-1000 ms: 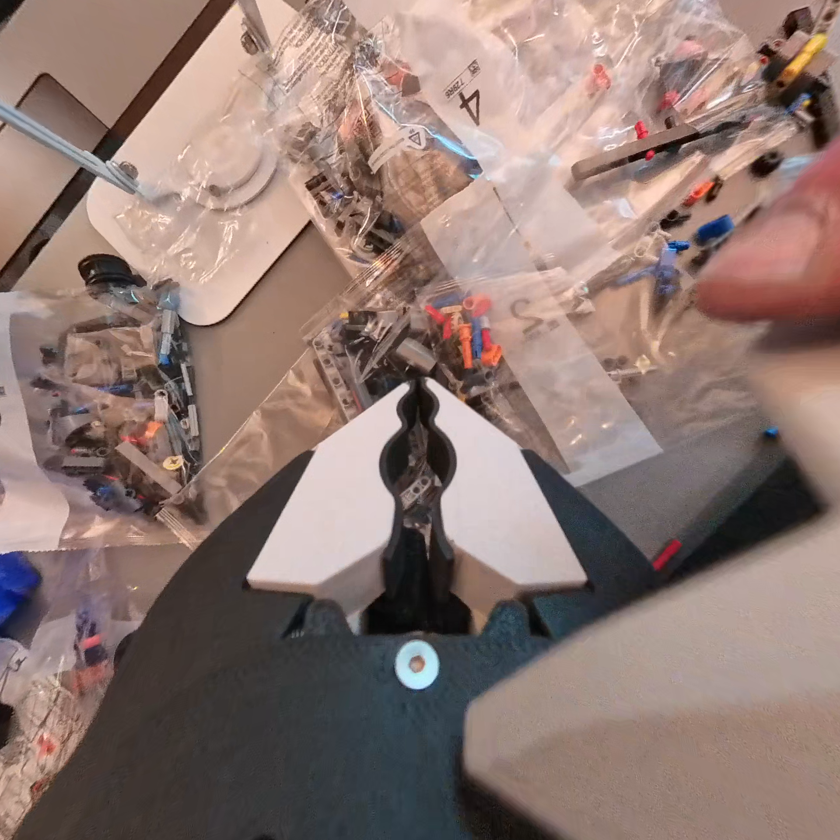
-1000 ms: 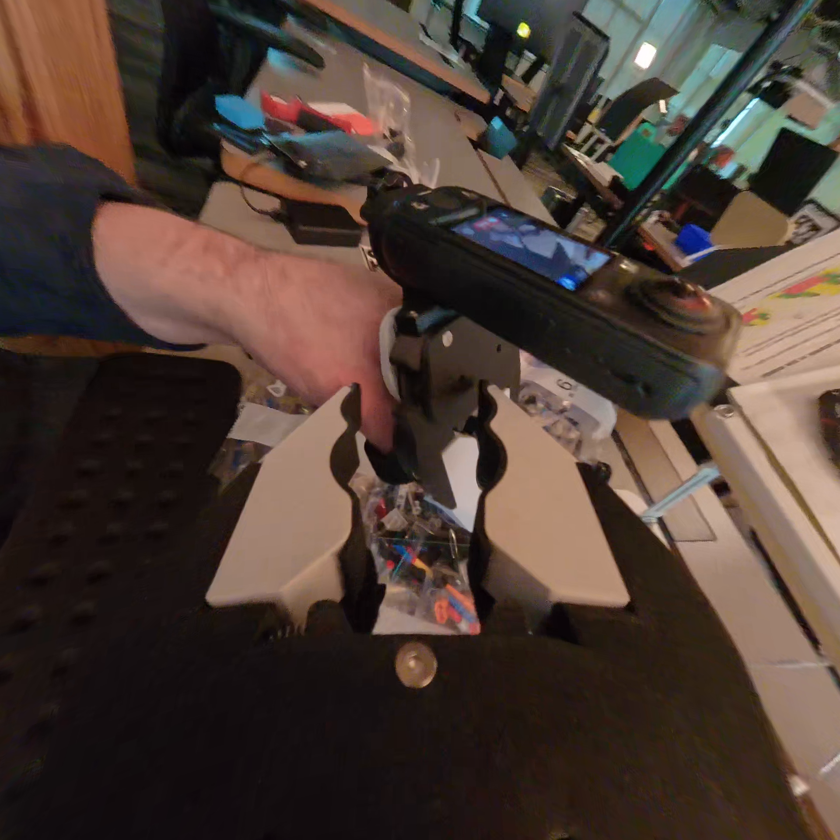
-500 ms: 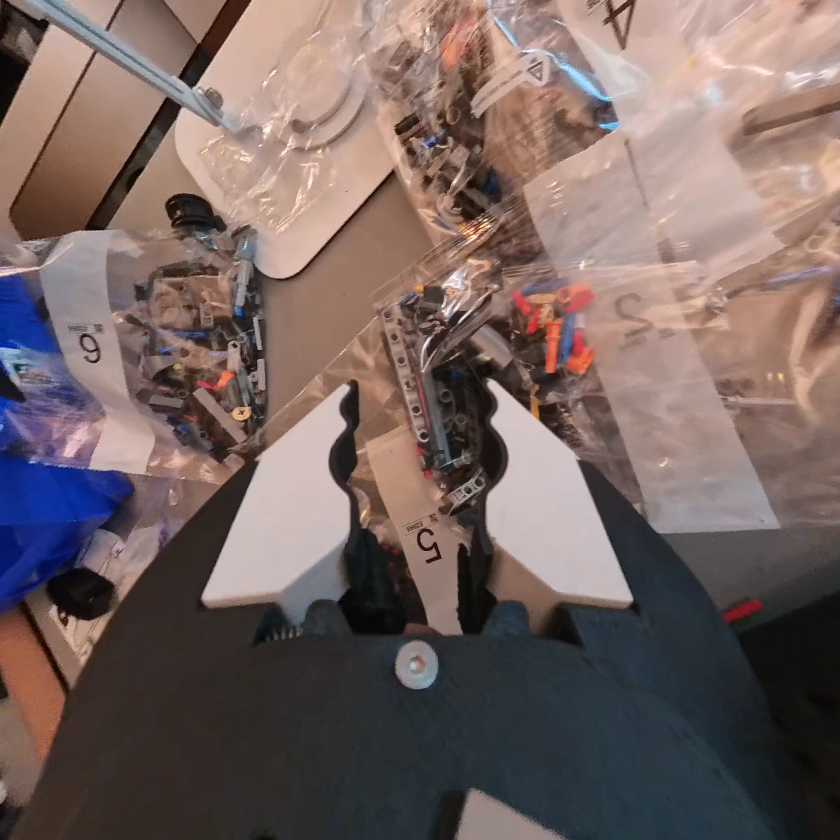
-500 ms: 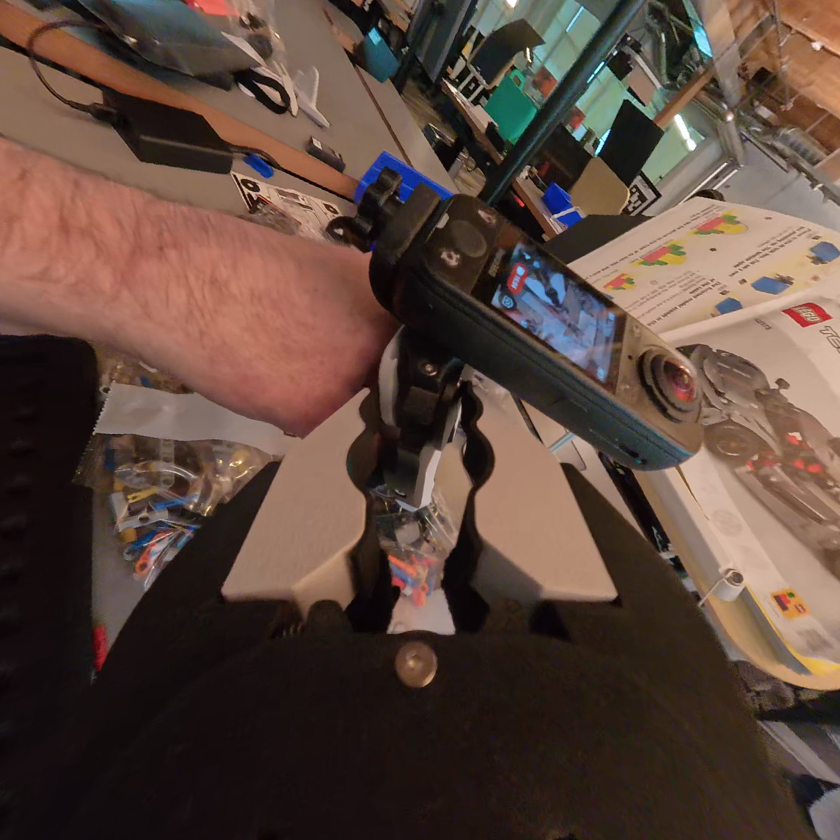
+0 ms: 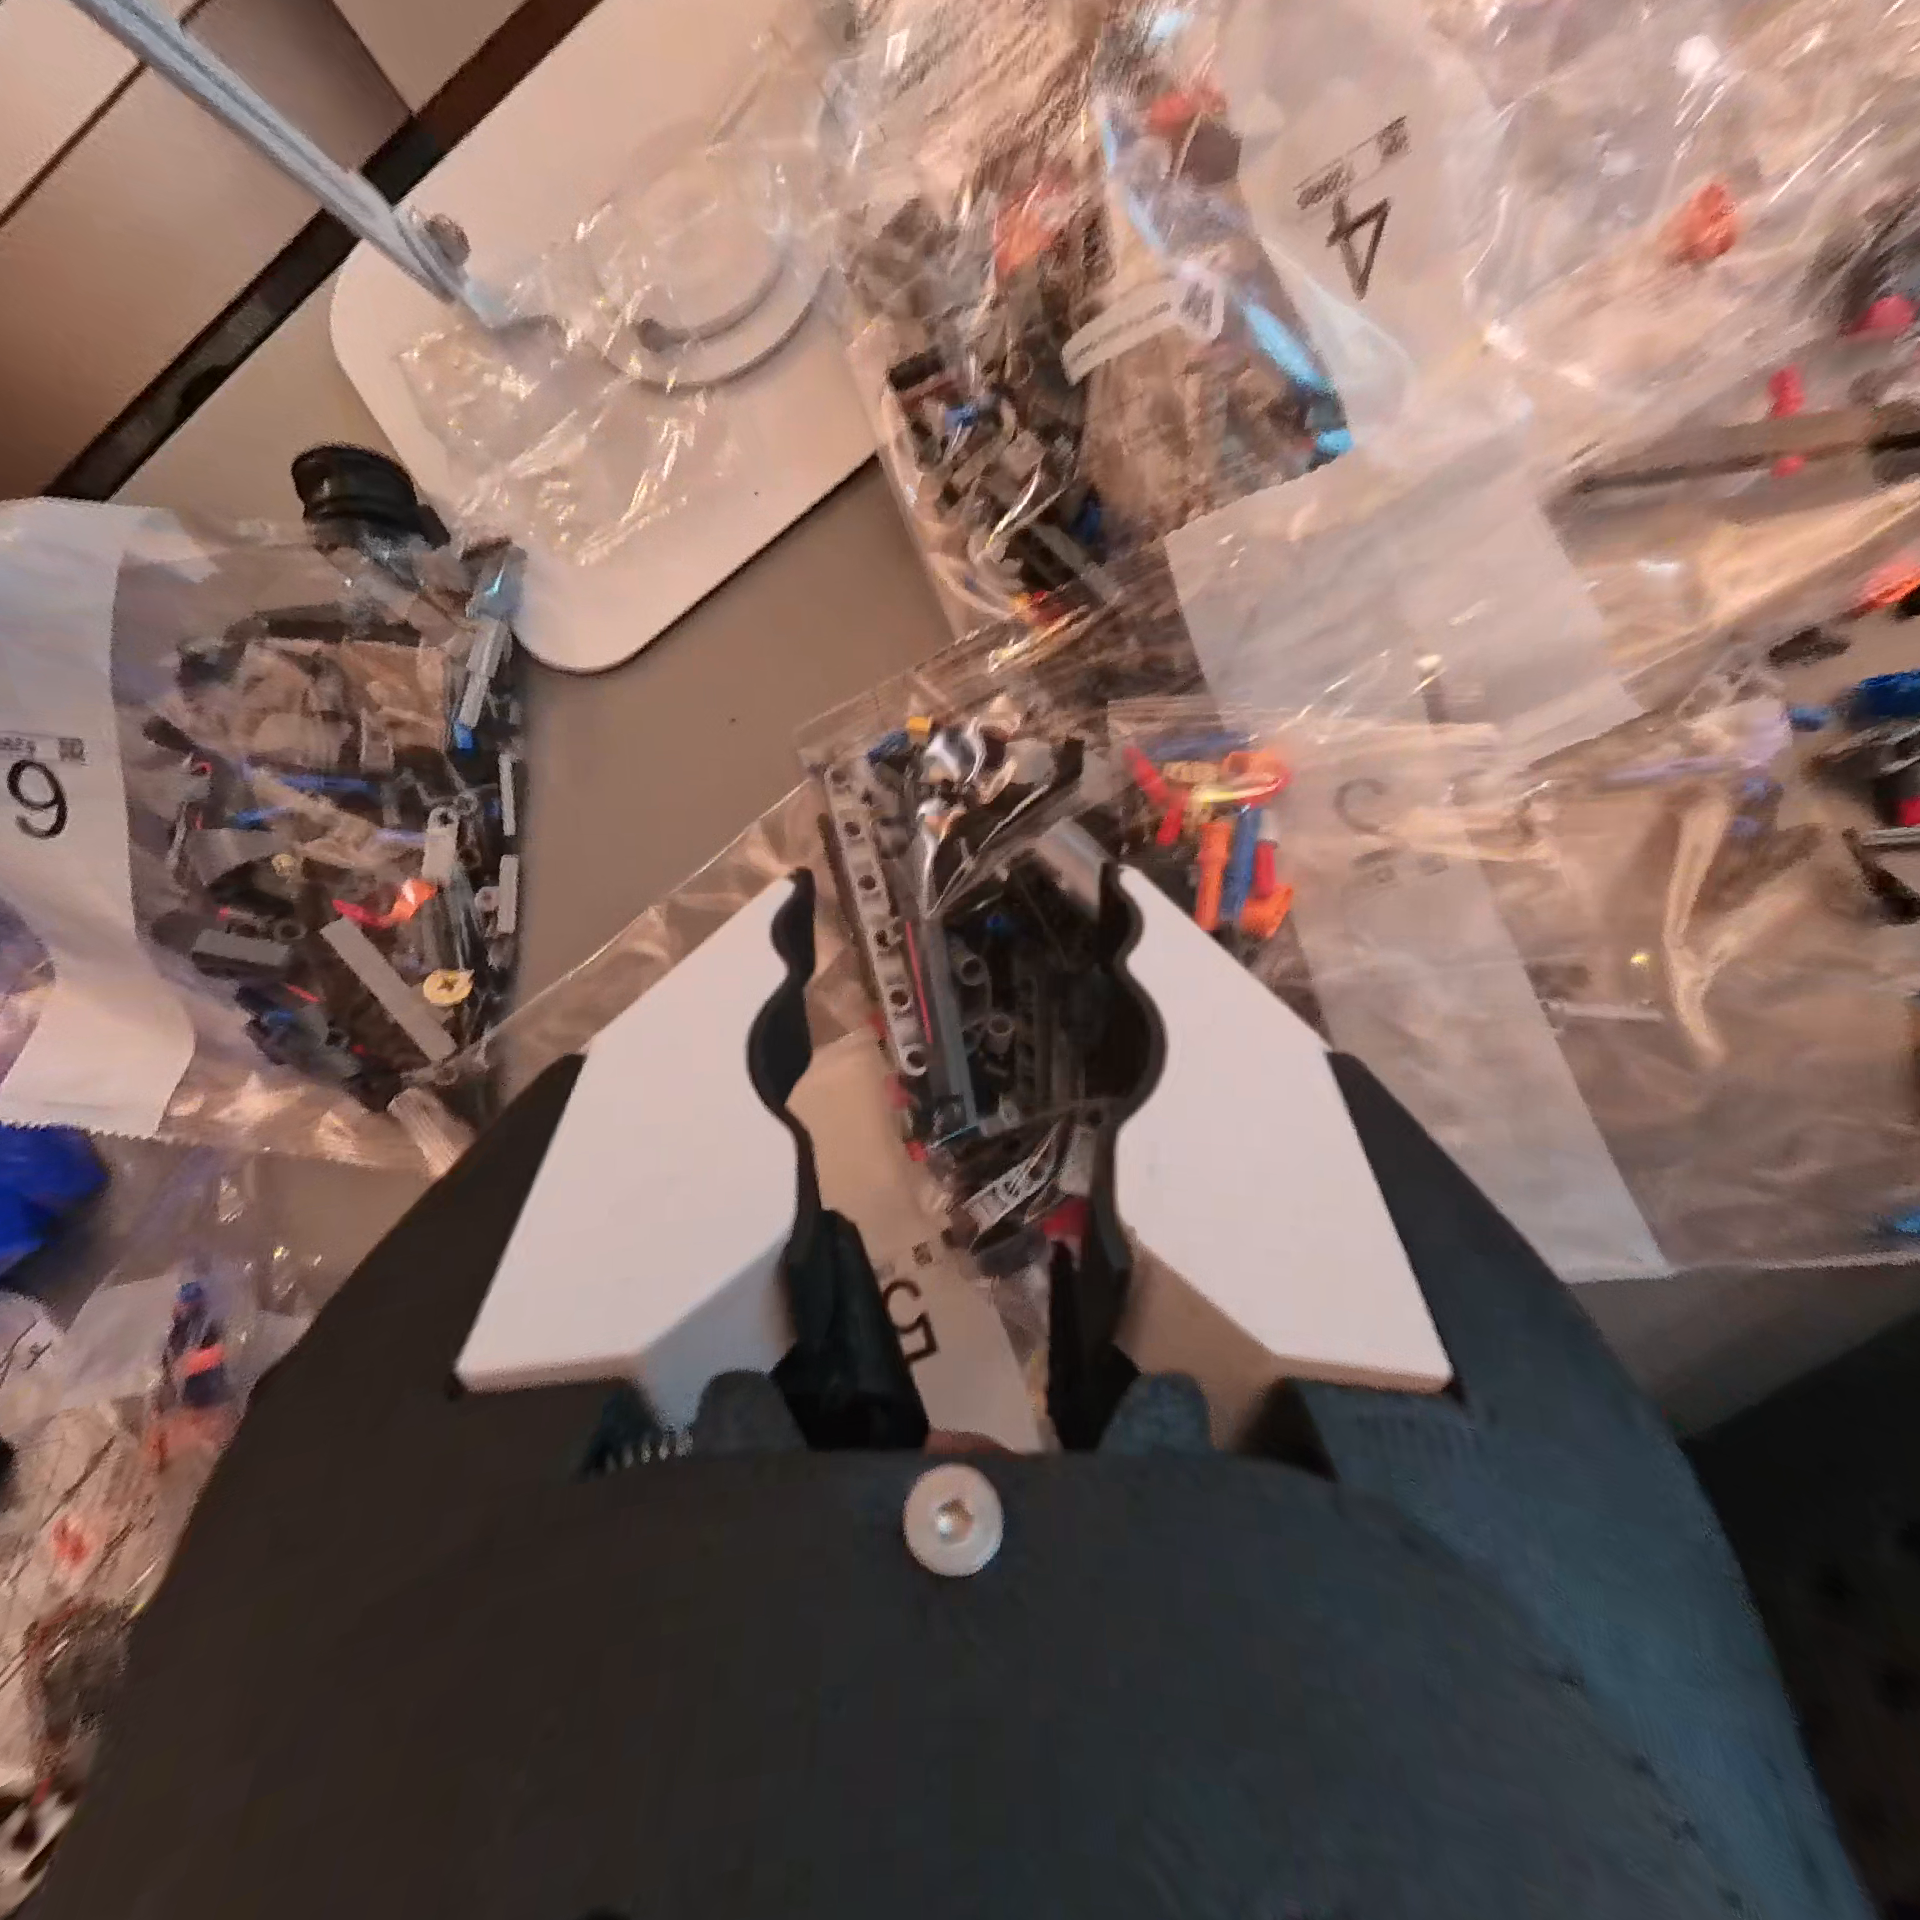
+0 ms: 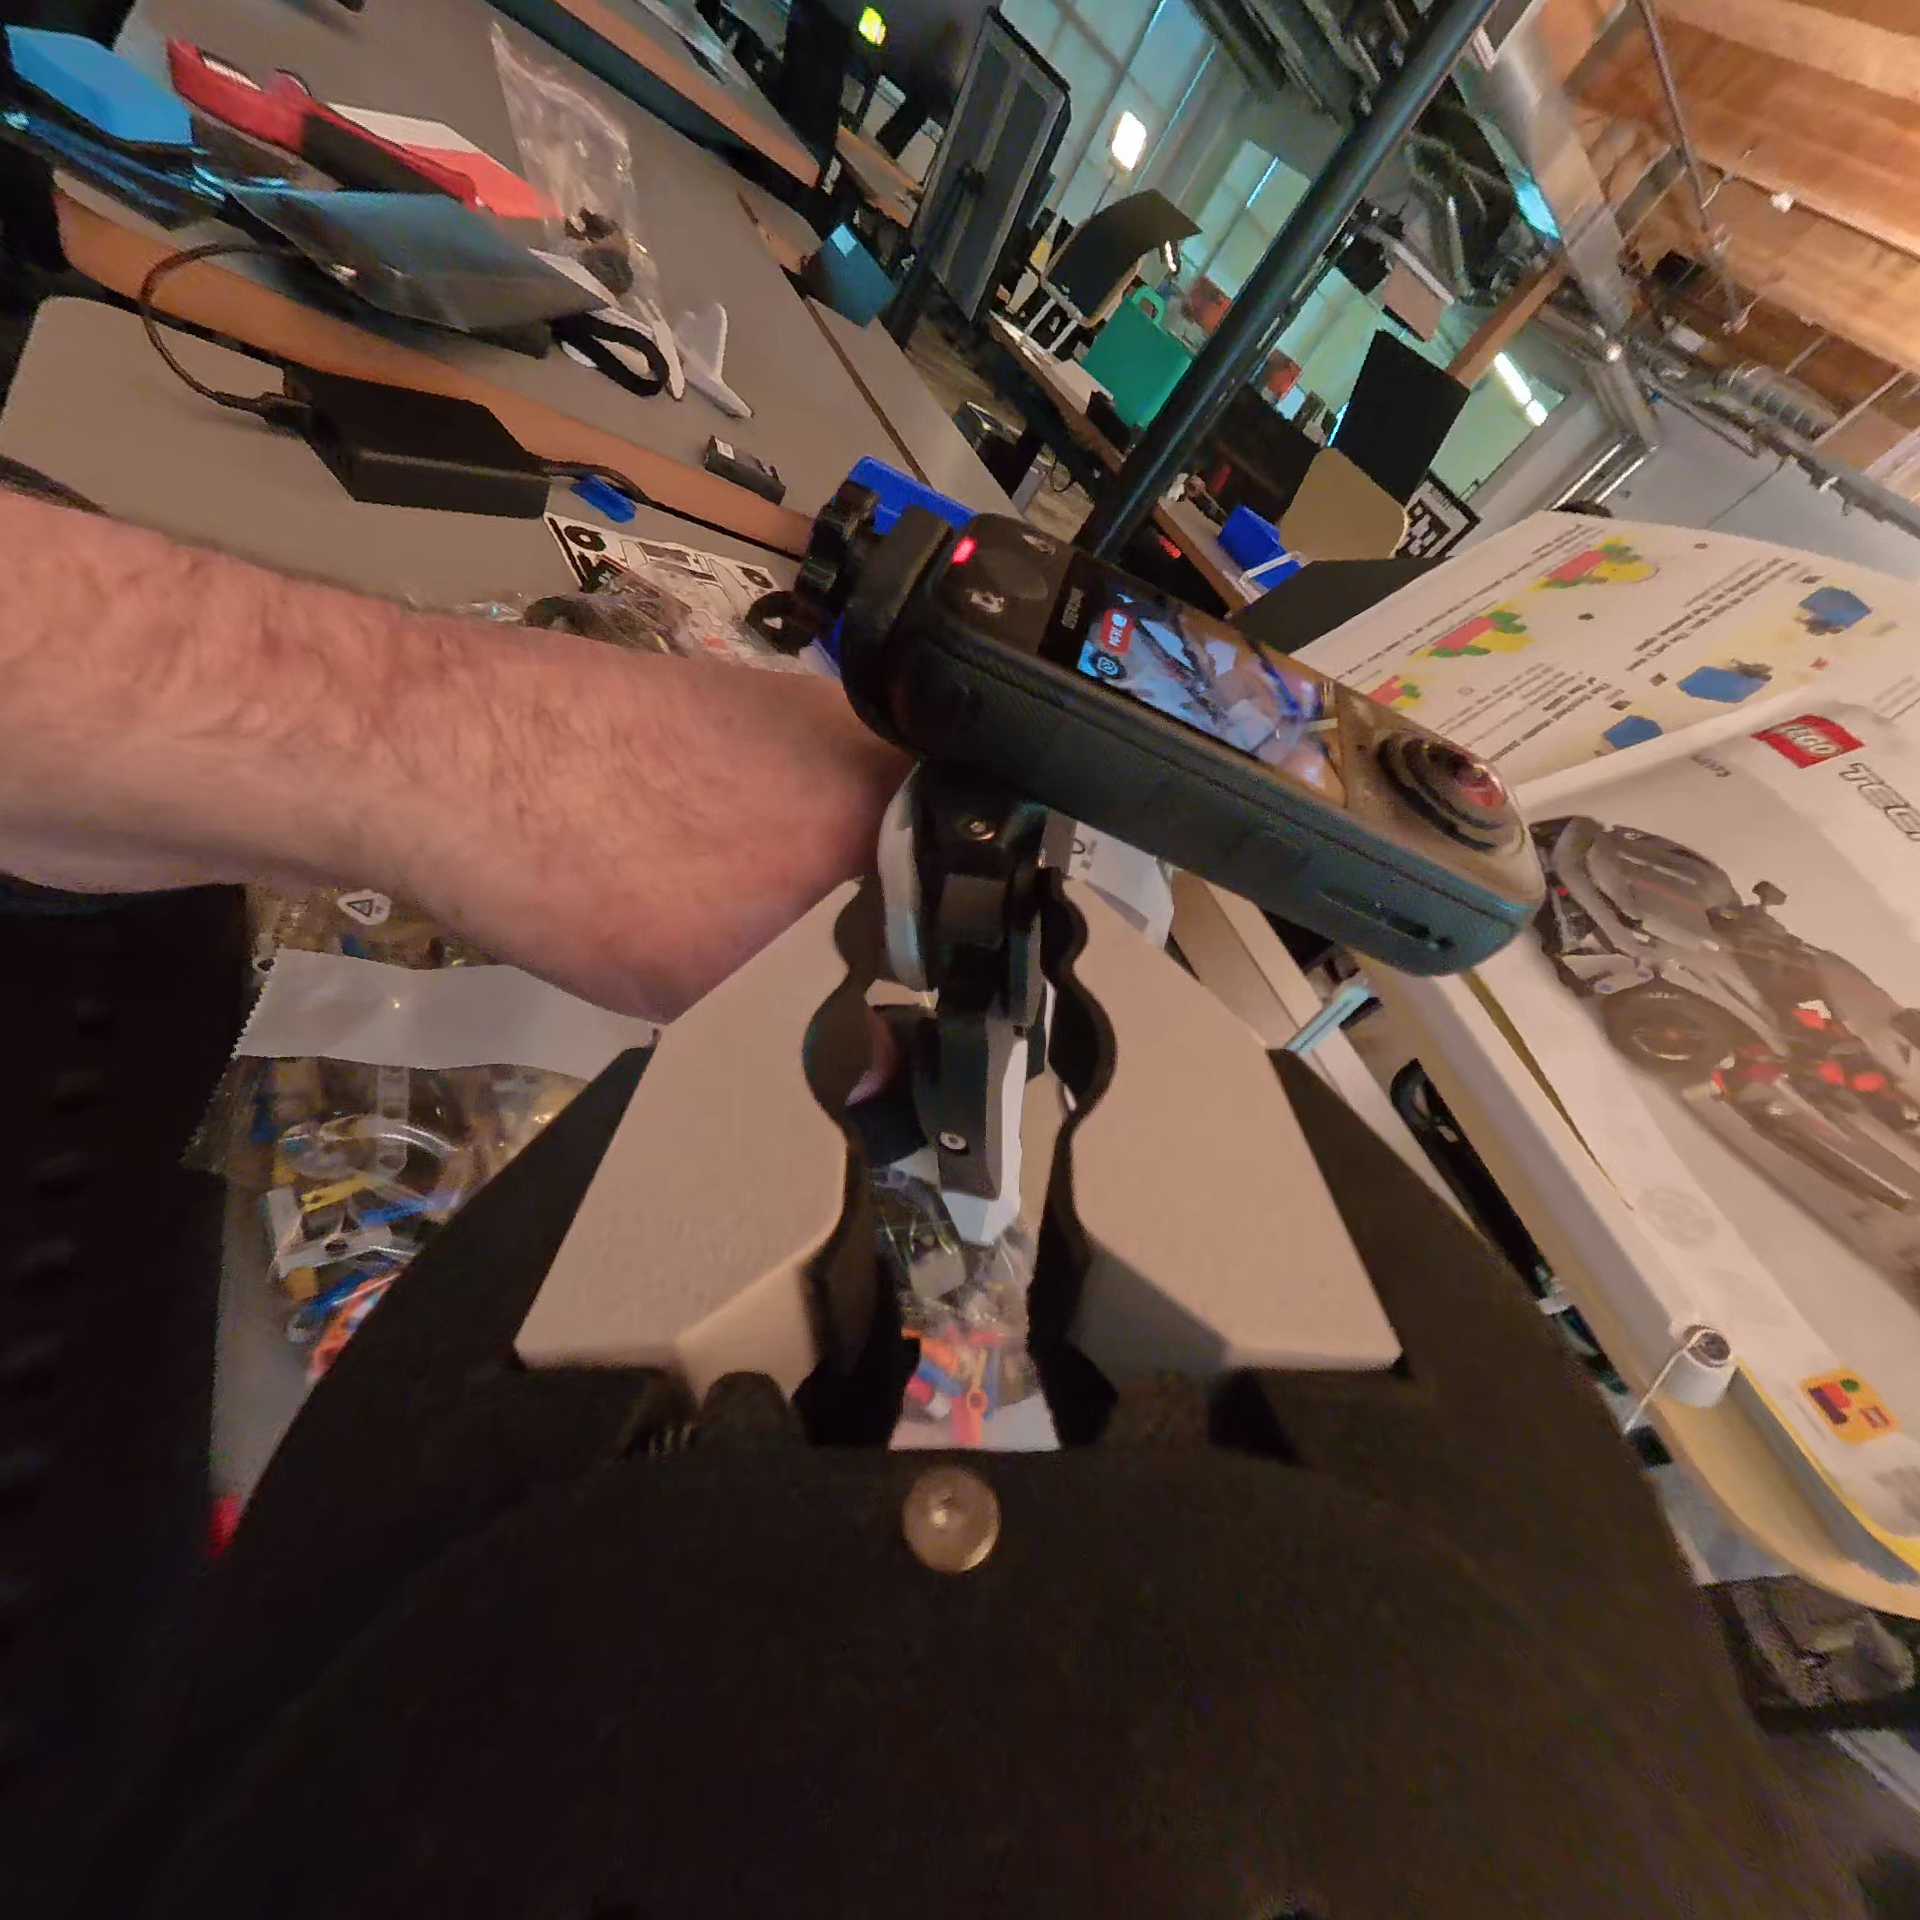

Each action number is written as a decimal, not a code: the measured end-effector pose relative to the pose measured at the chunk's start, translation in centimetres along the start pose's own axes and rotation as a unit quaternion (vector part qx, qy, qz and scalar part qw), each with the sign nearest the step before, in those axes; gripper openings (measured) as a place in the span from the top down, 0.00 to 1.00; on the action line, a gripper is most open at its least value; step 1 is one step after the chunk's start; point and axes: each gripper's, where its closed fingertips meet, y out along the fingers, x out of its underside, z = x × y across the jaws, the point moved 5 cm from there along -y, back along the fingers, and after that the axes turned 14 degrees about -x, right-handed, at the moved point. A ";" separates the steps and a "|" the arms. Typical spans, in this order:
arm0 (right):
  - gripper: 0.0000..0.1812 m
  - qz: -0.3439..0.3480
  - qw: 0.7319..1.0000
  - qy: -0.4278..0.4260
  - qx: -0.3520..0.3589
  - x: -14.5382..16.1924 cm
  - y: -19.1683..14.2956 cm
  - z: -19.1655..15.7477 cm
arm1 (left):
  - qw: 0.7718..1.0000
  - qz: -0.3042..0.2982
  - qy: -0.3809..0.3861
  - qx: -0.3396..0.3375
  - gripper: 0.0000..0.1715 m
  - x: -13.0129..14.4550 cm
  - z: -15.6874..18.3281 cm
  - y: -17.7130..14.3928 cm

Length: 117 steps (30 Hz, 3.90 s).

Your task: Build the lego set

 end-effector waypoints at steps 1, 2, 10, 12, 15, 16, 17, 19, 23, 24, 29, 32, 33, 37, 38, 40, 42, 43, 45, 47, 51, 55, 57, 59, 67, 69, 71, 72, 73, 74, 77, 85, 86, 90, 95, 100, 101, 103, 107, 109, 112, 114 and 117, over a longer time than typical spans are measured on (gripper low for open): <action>0.85 0.000 1.000 -0.008 0.003 -0.1 -0.1 0.0 | 1.000 0.019 -0.011 0.006 0.65 -0.4 0.1 -0.1; 0.85 0.000 1.000 -0.010 0.005 -0.1 -0.1 0.0 | 0.999 0.036 -0.021 0.006 0.60 -0.8 0.2 -0.1; 0.86 -0.016 0.999 -0.027 0.031 -0.1 -0.2 0.1 | 0.999 0.036 -0.016 -0.023 0.37 -1.2 -0.4 0.0; 0.86 -0.015 0.999 -0.020 0.033 -0.2 -0.2 0.2 | 0.999 0.038 -0.018 -0.023 0.35 -1.3 -0.4 -0.1; 0.86 -0.017 0.999 -0.020 0.036 -0.2 -0.1 0.2 | 0.999 0.035 -0.018 -0.003 0.36 -1.3 0.0 -0.1; 0.86 -0.019 0.999 -0.023 0.037 -0.2 -0.1 0.2 | 0.999 0.033 -0.017 -0.001 0.40 -1.2 0.1 -0.1; 0.86 -0.025 0.998 -0.033 0.039 -0.2 -0.1 0.0 | 0.999 0.034 -0.013 0.002 0.45 -1.1 0.2 -0.1; 0.86 -0.042 0.997 -0.047 0.048 -0.1 0.1 -0.1 | 0.999 0.036 -0.012 -0.010 0.46 -1.1 -0.1 0.1; 0.87 -0.042 0.997 -0.050 0.048 -0.1 0.2 -0.2 | 0.999 0.037 0.000 0.019 0.39 -0.8 0.4 0.0; 0.87 -0.042 0.996 -0.055 0.050 -0.3 0.1 -0.2 | 0.998 0.049 -0.001 0.030 0.42 -1.1 0.6 -0.3; 0.88 -0.066 0.994 -0.069 0.060 -0.1 0.2 -0.4 | 0.999 0.038 0.015 0.009 0.47 -0.8 0.4 0.1; 0.87 -0.043 0.997 -0.048 0.039 -0.1 0.3 -0.2 | 0.998 0.034 0.014 0.043 0.47 -0.5 0.9 0.0; 0.87 -0.029 0.998 -0.037 0.029 -0.3 0.2 -0.2 | 0.998 0.037 0.009 0.055 0.50 -0.5 1.0 -0.3; 0.86 0.005 0.999 -0.032 0.006 -0.7 0.1 -0.3 | 0.997 0.045 0.022 0.053 0.60 -0.3 0.7 -0.9; 0.86 0.010 0.999 -0.033 0.000 -0.7 0.0 -0.3 | 0.997 0.053 0.025 0.057 0.61 -0.4 0.9 -1.1; 0.86 0.022 0.999 -0.031 -0.009 -0.6 -0.3 -0.3 | 0.997 0.050 0.037 0.039 0.62 -0.4 0.7 -1.2; 0.86 0.030 0.999 -0.025 -0.013 -0.5 -0.5 -0.2 | 0.997 0.045 0.047 0.033 0.61 -0.5 0.6 -1.1; 0.86 0.031 0.999 -0.020 -0.017 -0.4 -0.5 0.0 | 0.998 0.035 0.052 0.024 0.58 -0.4 0.4 -0.9; 0.86 0.039 0.999 -0.011 -0.023 -0.2 -0.6 0.2 | 0.998 0.028 0.056 0.018 0.57 -0.4 0.3 -0.8; 0.86 0.048 0.998 -0.005 -0.029 -0.2 -0.7 0.3 | 0.998 0.035 0.054 0.003 0.56 -0.6 0.1 -0.9; 0.86 0.045 0.999 -0.002 -0.028 -0.2 -0.7 0.3 | 0.998 0.028 0.056 -0.019 0.56 -0.6 -0.4 -0.9; 0.86 0.047 0.999 -0.010 -0.024 -0.6 -0.9 0.1 | 0.997 0.057 0.049 -0.012 0.54 -1.1 -0.3 -1.3; 0.86 0.061 0.998 -0.002 -0.034 -0.9 -1.0 0.1 | 0.996 0.077 0.047 0.004 0.58 -1.5 0.0 -1.7; 0.87 0.069 0.997 -0.007 -0.041 -1.1 -1.3 0.0 | 0.995 0.088 0.045 -0.002 0.53 -1.6 -0.4 -1.7; 0.85 0.125 0.992 0.029 -0.012 -1.1 -5.2 3.1 | 0.966 0.251 -0.001 0.067 0.96 -1.4 -3.0 -5.2; 0.87 0.129 0.991 0.037 0.004 -0.7 -6.1 4.0 | 0.950 0.306 -0.008 0.066 1.00 -1.4 -3.7 -6.7; 0.88 0.132 0.990 0.047 0.015 -0.3 -6.9 4.8 | 0.936 0.345 -0.033 0.055 0.93 -1.4 -4.6 -7.8; 0.88 0.134 0.989 0.053 0.020 0.0 -7.3 5.2 | 0.929 0.363 -0.049 0.049 0.77 -1.5 -5.2 -8.2; 0.88 0.137 0.988 0.058 0.026 0.2 -7.6 5.6 | 0.923 0.375 -0.064 0.052 0.67 -1.4 -5.6 -8.7; 0.88 0.141 0.988 0.062 0.031 0.4 -8.0 5.9 | 0.919 0.383 -0.081 0.054 0.59 -1.4 -6.0 -9.1; 0.88 0.141 0.986 0.074 0.041 1.1 -8.8 6.7 | 0.900 0.415 -0.101 0.087 0.48 -1.0 -6.5 -10.1; 0.88 0.118 0.987 0.096 0.046 3.4 -10.0 7.9 | 0.864 0.477 -0.097 0.128 0.75 -0.7 -7.4 -11.0; 0.88 0.117 0.987 0.104 0.045 3.8 -10.2 8.1 | 0.878 0.455 -0.090 0.117 0.62 -0.7 -7.5 -10.2; 0.87 0.107 0.984 0.134 0.036 5.3 -10.9 8.8 | 0.904 0.394 -0.009 0.165 0.60 0.3 -6.2 -8.2; 0.87 0.096 0.981 0.169 0.017 6.5 -10.8 9.3 | 0.920 0.302 0.130 0.215 0.54 2.8 -2.3 -6.2; 0.87 0.079 0.981 0.177 0.003 7.2 -10.2 9.1 | 0.908 0.251 0.206 0.265 0.52 4.9 2.0 -5.6; 0.87 0.075 0.981 0.178 0.001 7.3 -10.0 9.1 | 0.904 0.252 0.216 0.270 0.53 5.1 2.9 -5.7; 0.87 0.068 0.981 0.180 -0.002 7.5 -9.8 9.0 | 0.903 0.242 0.244 0.259 0.58 5.6 4.8 -5.0; 0.88 0.065 0.982 0.178 0.002 7.6 -9.8 9.1 | 0.908 0.216 0.274 0.230 0.90 6.0 7.0 -3.0; 0.89 0.075 0.981 0.180 0.013 7.7 -10.4 9.4 | 0.915 0.234 0.266 0.194 0.96 5.3 6.3 -2.9; 0.90 0.100 0.975 0.198 0.031 7.8 -11.7 10.2 | 0.919 0.273 0.220 0.181 1.00 3.9 4.3 -4.4; 0.90 0.124 0.969 0.211 0.046 7.8 -12.8 10.8 | 0.923 0.295 0.179 0.173 1.00 3.0 2.5 -5.3; 0.90 0.166 0.955 0.234 0.071 7.9 -14.5 11.7 | 0.923 0.327 0.120 0.162 1.00 1.9 -0.4 -6.4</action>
